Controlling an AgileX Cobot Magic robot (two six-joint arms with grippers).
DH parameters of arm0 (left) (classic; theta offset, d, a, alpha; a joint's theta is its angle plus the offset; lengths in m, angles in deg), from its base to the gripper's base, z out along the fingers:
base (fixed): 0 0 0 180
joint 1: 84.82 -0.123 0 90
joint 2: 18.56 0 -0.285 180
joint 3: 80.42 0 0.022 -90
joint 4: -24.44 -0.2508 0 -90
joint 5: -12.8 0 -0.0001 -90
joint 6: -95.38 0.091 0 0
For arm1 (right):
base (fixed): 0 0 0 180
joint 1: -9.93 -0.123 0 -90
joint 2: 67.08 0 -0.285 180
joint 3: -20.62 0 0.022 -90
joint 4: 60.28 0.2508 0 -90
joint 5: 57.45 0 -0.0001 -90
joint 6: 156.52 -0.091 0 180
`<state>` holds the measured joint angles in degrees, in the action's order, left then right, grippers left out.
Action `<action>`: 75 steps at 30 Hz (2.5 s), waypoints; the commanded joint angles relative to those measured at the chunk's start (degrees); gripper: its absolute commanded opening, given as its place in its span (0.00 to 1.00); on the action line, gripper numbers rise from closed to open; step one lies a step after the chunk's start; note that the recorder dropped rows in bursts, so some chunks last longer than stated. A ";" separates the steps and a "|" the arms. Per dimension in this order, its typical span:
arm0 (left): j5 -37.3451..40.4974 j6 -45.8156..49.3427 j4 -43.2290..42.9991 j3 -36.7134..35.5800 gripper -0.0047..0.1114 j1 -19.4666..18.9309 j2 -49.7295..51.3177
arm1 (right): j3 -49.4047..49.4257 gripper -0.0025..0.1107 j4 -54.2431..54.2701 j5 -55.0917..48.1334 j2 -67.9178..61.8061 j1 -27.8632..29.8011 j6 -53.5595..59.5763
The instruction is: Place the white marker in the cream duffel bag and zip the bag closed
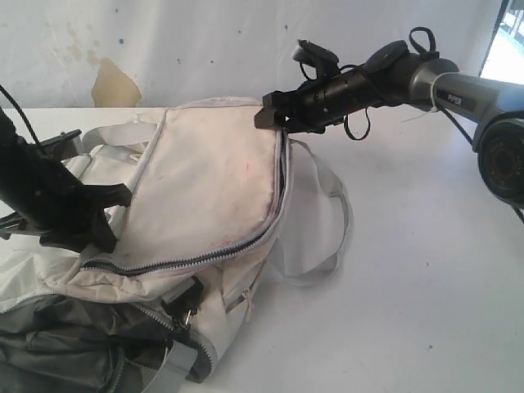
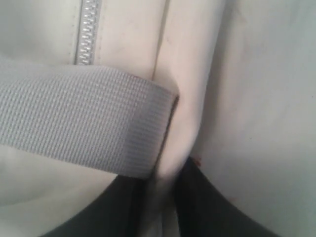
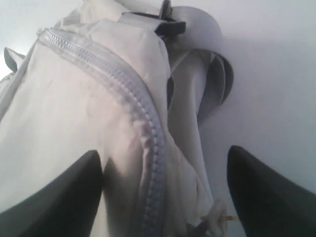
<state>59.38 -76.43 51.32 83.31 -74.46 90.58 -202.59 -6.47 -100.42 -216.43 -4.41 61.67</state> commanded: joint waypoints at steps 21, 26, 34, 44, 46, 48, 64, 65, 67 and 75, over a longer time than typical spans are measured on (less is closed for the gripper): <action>5.50 2.66 4.28 6.77 0.04 -3.90 0.08 | -0.17 0.02 -13.96 -8.27 3.06 1.67 -13.23; 5.46 3.38 7.91 12.97 0.04 -6.35 1.53 | -0.17 0.02 -16.21 -14.83 4.92 3.67 -19.14; 8.44 4.09 12.33 28.41 0.04 -8.02 9.23 | 2.37 0.02 -32.04 -22.58 10.57 4.31 -29.37; 18.43 6.82 11.84 50.50 0.04 -9.02 21.74 | 32.73 0.02 -35.61 -11.75 31.24 9.46 -31.57; 17.28 6.82 11.84 53.86 0.04 -9.02 23.24 | 38.66 0.02 -35.66 -8.07 35.73 9.72 -32.55; 17.04 6.79 12.28 55.34 0.04 -9.02 23.79 | 43.35 0.02 -35.53 -5.11 39.24 9.78 -34.06; 23.38 7.08 11.82 55.60 0.62 -9.02 21.44 | 49.62 0.02 -35.27 -3.15 41.41 9.78 -34.16; 23.38 7.08 11.95 55.60 0.61 -9.02 21.04 | 49.62 0.03 -35.27 -3.15 41.41 9.78 -34.16; 23.38 7.08 12.04 55.60 0.59 -8.80 19.99 | 49.62 0.08 -34.97 -2.32 41.41 9.78 -33.71; 23.38 7.08 11.53 55.60 0.57 -4.27 16.74 | 46.71 0.54 -33.15 -5.09 41.50 10.23 -31.91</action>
<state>82.54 -69.20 62.81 138.49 -80.54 108.98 -153.98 -39.70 -102.67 -175.56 4.93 28.64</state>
